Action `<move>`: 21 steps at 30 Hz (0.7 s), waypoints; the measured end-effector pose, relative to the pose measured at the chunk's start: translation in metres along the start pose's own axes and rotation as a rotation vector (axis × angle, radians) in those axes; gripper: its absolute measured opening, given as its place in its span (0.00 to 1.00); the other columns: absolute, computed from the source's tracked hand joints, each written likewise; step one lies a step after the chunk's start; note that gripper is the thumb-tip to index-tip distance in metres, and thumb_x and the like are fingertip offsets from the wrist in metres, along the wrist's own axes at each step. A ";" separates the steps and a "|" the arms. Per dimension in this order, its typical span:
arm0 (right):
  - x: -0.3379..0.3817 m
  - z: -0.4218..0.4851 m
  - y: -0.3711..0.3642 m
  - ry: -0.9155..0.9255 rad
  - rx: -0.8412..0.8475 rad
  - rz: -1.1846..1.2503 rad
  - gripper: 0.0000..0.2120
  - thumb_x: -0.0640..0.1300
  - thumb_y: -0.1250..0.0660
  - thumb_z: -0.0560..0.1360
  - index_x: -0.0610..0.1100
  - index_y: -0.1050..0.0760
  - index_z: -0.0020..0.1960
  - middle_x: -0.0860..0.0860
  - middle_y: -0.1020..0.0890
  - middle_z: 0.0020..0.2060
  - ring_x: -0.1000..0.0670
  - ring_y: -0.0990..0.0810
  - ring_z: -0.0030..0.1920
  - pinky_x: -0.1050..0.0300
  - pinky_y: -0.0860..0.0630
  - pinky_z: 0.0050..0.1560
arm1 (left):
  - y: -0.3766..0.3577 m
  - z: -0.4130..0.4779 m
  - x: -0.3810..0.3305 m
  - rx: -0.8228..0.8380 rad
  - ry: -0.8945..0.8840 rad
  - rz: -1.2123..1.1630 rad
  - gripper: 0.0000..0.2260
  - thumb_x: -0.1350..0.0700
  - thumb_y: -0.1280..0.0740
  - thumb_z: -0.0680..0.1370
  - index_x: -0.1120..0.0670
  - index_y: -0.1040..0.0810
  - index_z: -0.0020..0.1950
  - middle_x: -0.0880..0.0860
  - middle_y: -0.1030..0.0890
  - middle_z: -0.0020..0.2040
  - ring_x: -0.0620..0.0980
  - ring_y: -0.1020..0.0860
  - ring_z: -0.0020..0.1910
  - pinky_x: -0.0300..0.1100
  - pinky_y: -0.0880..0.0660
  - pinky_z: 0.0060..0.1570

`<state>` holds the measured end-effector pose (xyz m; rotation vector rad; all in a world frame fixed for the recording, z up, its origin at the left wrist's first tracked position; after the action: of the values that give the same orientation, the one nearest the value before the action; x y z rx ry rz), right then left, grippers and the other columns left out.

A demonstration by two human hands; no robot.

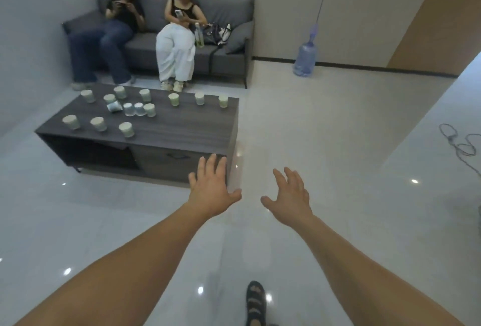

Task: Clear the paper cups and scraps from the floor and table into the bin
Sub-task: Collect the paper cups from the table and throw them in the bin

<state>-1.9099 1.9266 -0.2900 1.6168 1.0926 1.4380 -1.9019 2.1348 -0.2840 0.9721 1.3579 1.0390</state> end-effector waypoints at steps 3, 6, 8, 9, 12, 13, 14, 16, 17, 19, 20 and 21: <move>0.032 0.059 -0.006 0.078 0.032 0.004 0.40 0.60 0.36 0.74 0.54 0.52 0.79 0.51 0.53 0.79 0.47 0.59 0.78 0.42 0.48 0.74 | 0.017 0.040 0.038 -0.025 0.099 0.017 0.42 0.34 0.38 0.70 0.47 0.53 0.77 0.49 0.55 0.78 0.55 0.58 0.77 0.62 0.49 0.71; 0.065 0.119 -0.007 0.159 0.051 -0.001 0.40 0.61 0.36 0.74 0.53 0.51 0.79 0.50 0.52 0.79 0.46 0.57 0.78 0.43 0.47 0.74 | 0.032 0.079 0.066 -0.061 0.175 0.031 0.42 0.33 0.38 0.70 0.48 0.52 0.77 0.50 0.53 0.78 0.55 0.57 0.77 0.61 0.48 0.71; 0.087 0.156 -0.007 0.214 0.061 -0.018 0.39 0.60 0.36 0.74 0.52 0.51 0.79 0.49 0.51 0.79 0.46 0.56 0.78 0.43 0.46 0.74 | 0.038 0.106 0.084 -0.079 0.226 0.028 0.42 0.33 0.38 0.70 0.48 0.52 0.77 0.50 0.53 0.78 0.55 0.57 0.77 0.60 0.47 0.71; 0.097 0.172 -0.009 0.234 0.074 -0.023 0.39 0.60 0.35 0.74 0.52 0.51 0.79 0.49 0.51 0.79 0.46 0.56 0.78 0.44 0.45 0.75 | 0.039 0.117 0.091 -0.079 0.243 0.029 0.42 0.33 0.38 0.70 0.48 0.52 0.77 0.50 0.53 0.78 0.55 0.56 0.77 0.60 0.46 0.71; 0.125 0.214 -0.020 0.260 0.099 -0.034 0.39 0.60 0.35 0.74 0.53 0.51 0.79 0.50 0.51 0.79 0.46 0.55 0.78 0.45 0.45 0.75 | 0.038 0.147 0.114 -0.071 0.264 0.035 0.42 0.33 0.38 0.70 0.48 0.53 0.77 0.50 0.53 0.78 0.55 0.56 0.77 0.59 0.46 0.71; 0.135 0.229 -0.024 0.264 0.106 -0.043 0.40 0.60 0.35 0.74 0.53 0.51 0.79 0.50 0.51 0.79 0.46 0.55 0.78 0.45 0.45 0.75 | 0.037 0.160 0.122 -0.060 0.274 0.025 0.42 0.33 0.38 0.70 0.48 0.53 0.77 0.50 0.54 0.78 0.55 0.56 0.77 0.59 0.47 0.71; 0.144 0.244 -0.028 0.266 0.109 -0.054 0.40 0.60 0.35 0.74 0.53 0.51 0.79 0.50 0.52 0.79 0.46 0.56 0.78 0.45 0.46 0.75 | 0.037 0.175 0.132 -0.052 0.287 0.009 0.43 0.33 0.38 0.70 0.48 0.53 0.77 0.50 0.54 0.78 0.55 0.56 0.77 0.59 0.47 0.71; 0.159 0.275 -0.037 0.267 0.111 -0.064 0.39 0.60 0.35 0.75 0.52 0.50 0.79 0.50 0.51 0.79 0.46 0.55 0.78 0.44 0.46 0.75 | 0.038 0.208 0.150 -0.043 0.292 -0.018 0.43 0.34 0.37 0.70 0.48 0.53 0.77 0.51 0.53 0.78 0.55 0.56 0.77 0.59 0.47 0.71; 0.165 0.287 -0.040 0.254 0.120 -0.063 0.39 0.59 0.35 0.75 0.52 0.50 0.79 0.50 0.51 0.79 0.46 0.55 0.78 0.44 0.46 0.75 | 0.039 0.223 0.157 -0.025 0.282 -0.022 0.42 0.34 0.36 0.70 0.48 0.53 0.77 0.51 0.53 0.78 0.55 0.56 0.77 0.59 0.47 0.71; 0.174 0.310 -0.044 0.225 0.112 -0.064 0.39 0.59 0.35 0.74 0.52 0.50 0.79 0.49 0.50 0.79 0.46 0.54 0.78 0.44 0.45 0.75 | 0.041 0.254 0.168 -0.017 0.251 -0.035 0.42 0.35 0.36 0.70 0.48 0.53 0.77 0.51 0.53 0.78 0.55 0.55 0.77 0.59 0.48 0.72; 0.177 0.322 -0.044 0.212 0.105 -0.075 0.39 0.59 0.35 0.74 0.52 0.50 0.78 0.49 0.50 0.79 0.46 0.54 0.78 0.44 0.44 0.74 | 0.042 0.268 0.173 -0.012 0.238 -0.045 0.42 0.35 0.36 0.70 0.48 0.52 0.77 0.51 0.53 0.78 0.54 0.55 0.77 0.59 0.48 0.72; 0.180 0.334 -0.045 0.197 0.094 -0.080 0.39 0.59 0.35 0.74 0.52 0.49 0.78 0.49 0.50 0.78 0.46 0.54 0.78 0.43 0.44 0.74 | 0.043 0.283 0.176 -0.002 0.221 -0.052 0.42 0.36 0.36 0.70 0.48 0.52 0.77 0.51 0.53 0.78 0.54 0.55 0.77 0.59 0.48 0.72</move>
<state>-1.5807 2.1191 -0.3048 1.5009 1.3397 1.5370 -1.6278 2.3296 -0.2905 0.8339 1.5541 1.1334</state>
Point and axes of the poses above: each hand's wrist, its own z-axis towards the middle knuckle, its own y-axis out of the back of the hand, x = y × z, the point moved 4 cm from there along z, towards the middle knuckle
